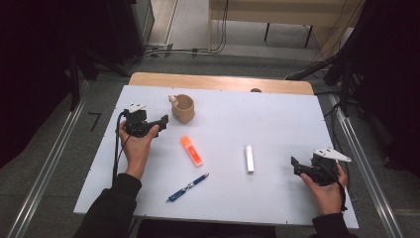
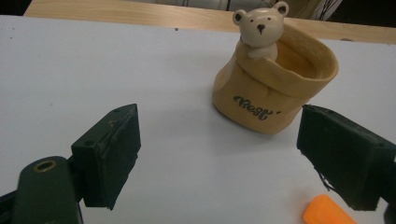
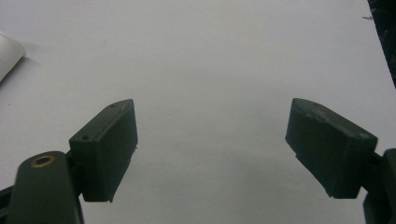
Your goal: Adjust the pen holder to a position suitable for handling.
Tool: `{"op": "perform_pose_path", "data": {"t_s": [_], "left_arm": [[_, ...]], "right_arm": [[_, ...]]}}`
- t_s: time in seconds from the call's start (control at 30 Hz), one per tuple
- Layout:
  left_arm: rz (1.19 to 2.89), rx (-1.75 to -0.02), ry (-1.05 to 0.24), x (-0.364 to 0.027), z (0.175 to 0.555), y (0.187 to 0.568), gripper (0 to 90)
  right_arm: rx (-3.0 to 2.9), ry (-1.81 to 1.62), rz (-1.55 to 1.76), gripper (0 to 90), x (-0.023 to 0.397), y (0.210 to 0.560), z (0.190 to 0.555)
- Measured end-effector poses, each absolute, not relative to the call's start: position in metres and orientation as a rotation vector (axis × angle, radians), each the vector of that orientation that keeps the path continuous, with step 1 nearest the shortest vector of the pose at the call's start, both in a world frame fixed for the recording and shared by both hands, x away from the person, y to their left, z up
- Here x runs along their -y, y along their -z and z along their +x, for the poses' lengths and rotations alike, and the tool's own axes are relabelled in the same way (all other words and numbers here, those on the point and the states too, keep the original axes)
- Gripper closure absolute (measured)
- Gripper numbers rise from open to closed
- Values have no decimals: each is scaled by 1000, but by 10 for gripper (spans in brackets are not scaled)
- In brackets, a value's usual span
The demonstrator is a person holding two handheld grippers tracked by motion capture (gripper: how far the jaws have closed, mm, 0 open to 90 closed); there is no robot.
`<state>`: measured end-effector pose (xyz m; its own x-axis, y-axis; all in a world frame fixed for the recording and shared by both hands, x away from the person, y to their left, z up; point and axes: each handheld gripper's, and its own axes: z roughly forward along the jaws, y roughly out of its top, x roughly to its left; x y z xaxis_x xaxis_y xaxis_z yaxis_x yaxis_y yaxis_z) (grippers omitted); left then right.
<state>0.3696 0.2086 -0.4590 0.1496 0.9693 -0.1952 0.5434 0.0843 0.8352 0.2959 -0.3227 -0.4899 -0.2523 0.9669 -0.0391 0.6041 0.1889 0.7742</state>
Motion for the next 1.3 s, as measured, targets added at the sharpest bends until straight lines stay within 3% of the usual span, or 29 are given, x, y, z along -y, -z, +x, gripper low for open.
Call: {"op": "perform_pose_path", "data": {"t_s": [0.5, 1.0, 1.2, 1.3], "left_arm": [[1581, -1503, -621, -189, 401, 457, 237], [1594, -1498, -666, -175, 431, 453, 263], [1621, -1480, -678, -166, 442, 458, 360], [1634, -1477, -679, -165, 445, 461, 483]], "right_arm": [[-1935, -875, 1472, 157, 324, 491, 296], [-1941, -876, 1470, 161, 325, 491, 296], [-1942, -876, 1478, 163, 326, 492, 297], [-1943, -874, 1477, 164, 326, 492, 297]]}}
